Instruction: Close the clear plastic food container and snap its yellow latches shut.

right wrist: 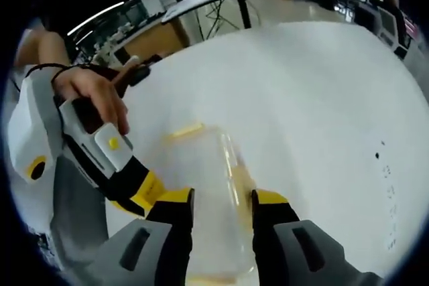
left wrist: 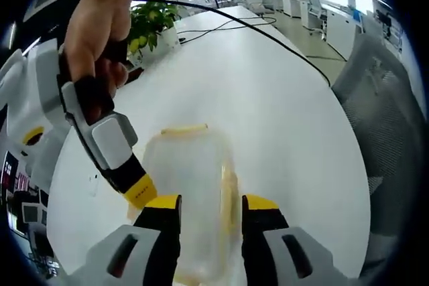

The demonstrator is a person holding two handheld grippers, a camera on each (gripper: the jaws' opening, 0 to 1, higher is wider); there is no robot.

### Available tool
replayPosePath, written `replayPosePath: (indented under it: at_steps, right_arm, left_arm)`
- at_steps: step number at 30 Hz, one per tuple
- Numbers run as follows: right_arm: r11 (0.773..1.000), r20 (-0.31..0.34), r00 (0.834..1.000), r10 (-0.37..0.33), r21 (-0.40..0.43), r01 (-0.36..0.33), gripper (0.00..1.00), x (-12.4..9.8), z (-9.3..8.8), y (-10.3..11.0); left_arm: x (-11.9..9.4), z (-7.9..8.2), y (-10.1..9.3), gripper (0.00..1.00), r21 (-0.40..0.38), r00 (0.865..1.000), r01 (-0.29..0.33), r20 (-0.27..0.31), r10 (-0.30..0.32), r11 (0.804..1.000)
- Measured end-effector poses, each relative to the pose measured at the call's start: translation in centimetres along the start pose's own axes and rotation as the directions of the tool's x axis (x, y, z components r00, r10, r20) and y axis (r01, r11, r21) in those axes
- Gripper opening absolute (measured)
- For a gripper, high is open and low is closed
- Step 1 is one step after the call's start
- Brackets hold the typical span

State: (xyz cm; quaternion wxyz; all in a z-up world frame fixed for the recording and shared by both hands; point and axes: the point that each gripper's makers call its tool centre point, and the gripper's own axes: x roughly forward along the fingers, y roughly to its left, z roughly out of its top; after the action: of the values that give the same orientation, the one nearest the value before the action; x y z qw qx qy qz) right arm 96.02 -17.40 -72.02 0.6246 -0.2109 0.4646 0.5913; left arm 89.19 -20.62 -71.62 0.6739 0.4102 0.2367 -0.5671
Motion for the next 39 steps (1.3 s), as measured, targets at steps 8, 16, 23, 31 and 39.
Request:
replayPosePath:
  at_steps: [8,16,23,31,39]
  right_arm:
    - [0.999,-0.024,0.999,0.039,0.038,-0.038,0.38,0.35,-0.30,0.22]
    - [0.998,-0.033,0.998,0.054,0.035,-0.053,0.39,0.38,-0.35,0.26]
    - [0.996,-0.039,0.996,0.075,0.047,-0.073,0.39,0.47,-0.50,0.60]
    - [0.994,-0.056,0.994,0.099,0.055,-0.096,0.39,0.68,-0.47,0.29]
    - [0.993,-0.076,0.991,0.107,0.063,-0.102,0.38,0.77,-0.52,0.39]
  left_arm:
    - [0.32,0.10,0.39,0.28,-0.003,1.000,-0.002,0.000,0.002,1.000]
    - [0.47,-0.07,0.25,0.28,0.106,0.998,0.010,-0.063,-0.003,0.994]
    - [0.63,-0.33,-0.08,0.29,0.213,0.991,0.007,-0.134,0.022,0.977]
    - [0.64,-0.42,0.03,0.29,0.207,0.985,0.016,-0.174,0.021,0.978]
    - [0.62,-0.58,0.00,0.27,0.198,0.984,0.009,-0.178,0.027,0.980]
